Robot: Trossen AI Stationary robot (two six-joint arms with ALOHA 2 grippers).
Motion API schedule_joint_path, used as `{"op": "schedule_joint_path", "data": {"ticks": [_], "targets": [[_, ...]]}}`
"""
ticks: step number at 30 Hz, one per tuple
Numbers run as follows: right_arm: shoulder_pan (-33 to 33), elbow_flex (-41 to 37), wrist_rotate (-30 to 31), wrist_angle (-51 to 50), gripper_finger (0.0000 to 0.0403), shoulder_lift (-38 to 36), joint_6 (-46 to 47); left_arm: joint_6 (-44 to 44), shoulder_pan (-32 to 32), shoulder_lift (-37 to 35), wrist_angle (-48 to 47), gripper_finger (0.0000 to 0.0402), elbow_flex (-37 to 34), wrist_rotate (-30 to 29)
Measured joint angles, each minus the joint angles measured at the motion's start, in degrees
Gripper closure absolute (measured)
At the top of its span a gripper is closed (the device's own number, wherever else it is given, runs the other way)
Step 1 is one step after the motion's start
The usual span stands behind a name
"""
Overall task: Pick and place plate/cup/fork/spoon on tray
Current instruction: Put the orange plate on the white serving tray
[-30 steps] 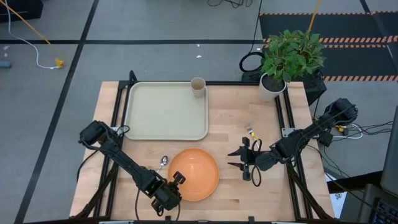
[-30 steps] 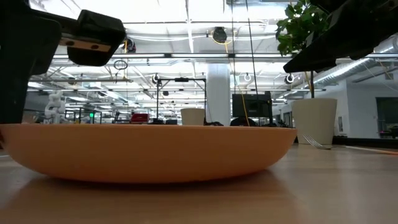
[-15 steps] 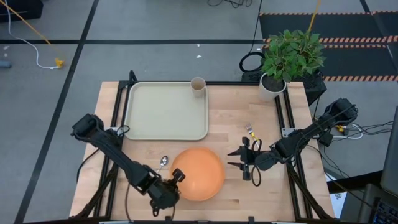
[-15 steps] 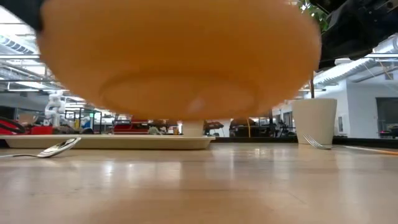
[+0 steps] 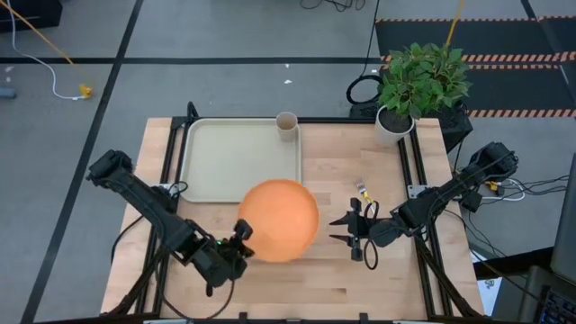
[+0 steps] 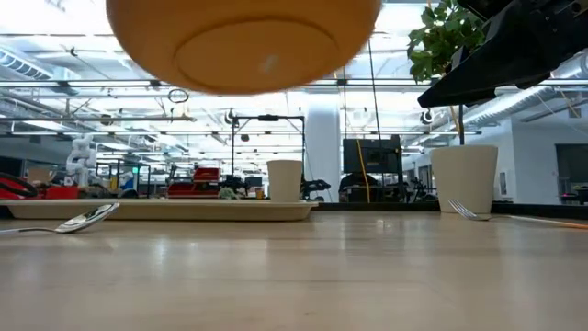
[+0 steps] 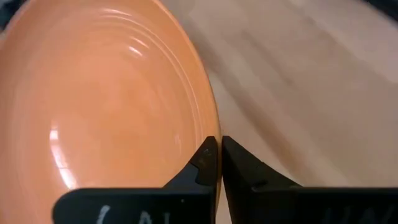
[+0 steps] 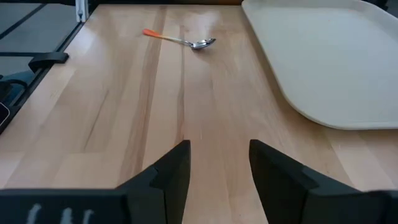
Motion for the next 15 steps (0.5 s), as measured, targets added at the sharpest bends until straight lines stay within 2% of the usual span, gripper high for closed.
{"op": "schedule_joint_path", "data": {"ticks": [8, 15], "targets": [[0.0, 0.0, 0.0, 0.0, 0.0245, 0.0, 0.1, -0.5, 3.1, -3.2, -6.7, 0.0396, 0.0, -5.2], [0.0, 0.0, 0.2, 0.0, 0.0245, 0.0, 0.6, -3.9, 8.6, -3.0, -12.3, 0.0392, -0.3, -5.7]]}}
